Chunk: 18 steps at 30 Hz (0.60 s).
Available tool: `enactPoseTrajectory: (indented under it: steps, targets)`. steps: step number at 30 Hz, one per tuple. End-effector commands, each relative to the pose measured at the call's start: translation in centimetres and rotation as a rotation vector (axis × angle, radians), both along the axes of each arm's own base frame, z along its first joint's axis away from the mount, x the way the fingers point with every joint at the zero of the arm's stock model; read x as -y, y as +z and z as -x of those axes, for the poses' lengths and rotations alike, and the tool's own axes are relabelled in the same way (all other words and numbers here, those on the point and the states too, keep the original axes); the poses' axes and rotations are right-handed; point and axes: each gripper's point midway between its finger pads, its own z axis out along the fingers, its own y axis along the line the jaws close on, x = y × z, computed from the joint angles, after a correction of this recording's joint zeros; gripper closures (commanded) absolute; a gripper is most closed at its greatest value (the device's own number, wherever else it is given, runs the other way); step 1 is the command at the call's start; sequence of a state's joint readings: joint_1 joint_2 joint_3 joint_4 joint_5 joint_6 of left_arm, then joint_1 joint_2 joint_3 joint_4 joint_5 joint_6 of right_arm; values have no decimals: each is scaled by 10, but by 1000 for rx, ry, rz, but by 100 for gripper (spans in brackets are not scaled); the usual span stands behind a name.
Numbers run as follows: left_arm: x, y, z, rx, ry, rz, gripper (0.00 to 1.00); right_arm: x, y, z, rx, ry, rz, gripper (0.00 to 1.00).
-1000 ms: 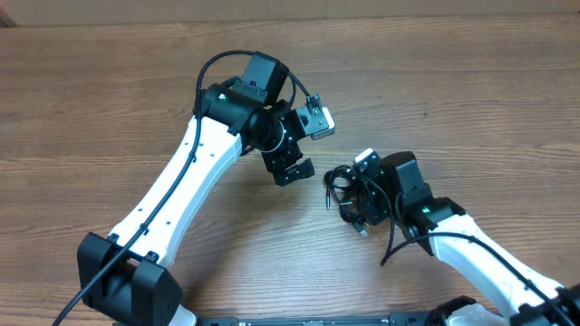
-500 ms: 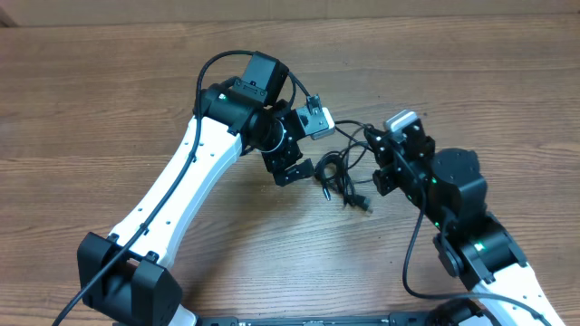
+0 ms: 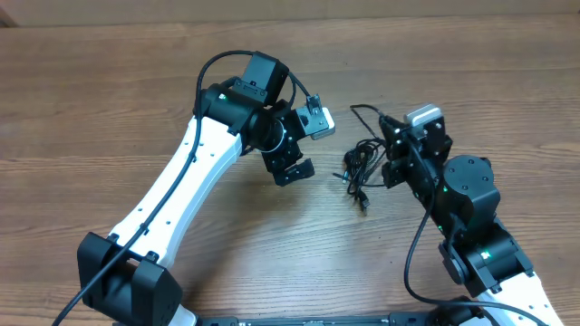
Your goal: Untangle cables
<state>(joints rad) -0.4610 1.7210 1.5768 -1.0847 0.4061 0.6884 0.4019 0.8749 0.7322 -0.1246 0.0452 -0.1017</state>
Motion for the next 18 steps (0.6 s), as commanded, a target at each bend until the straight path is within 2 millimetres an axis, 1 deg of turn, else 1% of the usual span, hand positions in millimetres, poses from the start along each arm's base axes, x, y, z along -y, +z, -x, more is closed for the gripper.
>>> enactPoseTrajectory:
  steps: [1,4,7,15,16,18]
  targets:
    - [-1,-2,-2,6,-13,-7,0,20,24,-5,36,-140,-105,96]
    - [-1,-2,-2,6,-13,-6,0,19,35,-6,61,-144,-176,96]
    - [-1,-2,-2,6,-13,-6,0,15,42,-5,83,-122,-193,96]
    - [-1,-2,-2,6,-13,-7,0,14,28,-4,31,-119,-168,96]
    - [-3,-3,-3,12,-8,-19,0,12,27,-4,28,-107,-169,96]
    - [-17,-8,-12,55,26,-106,0,7,25,-4,18,-79,-170,96]
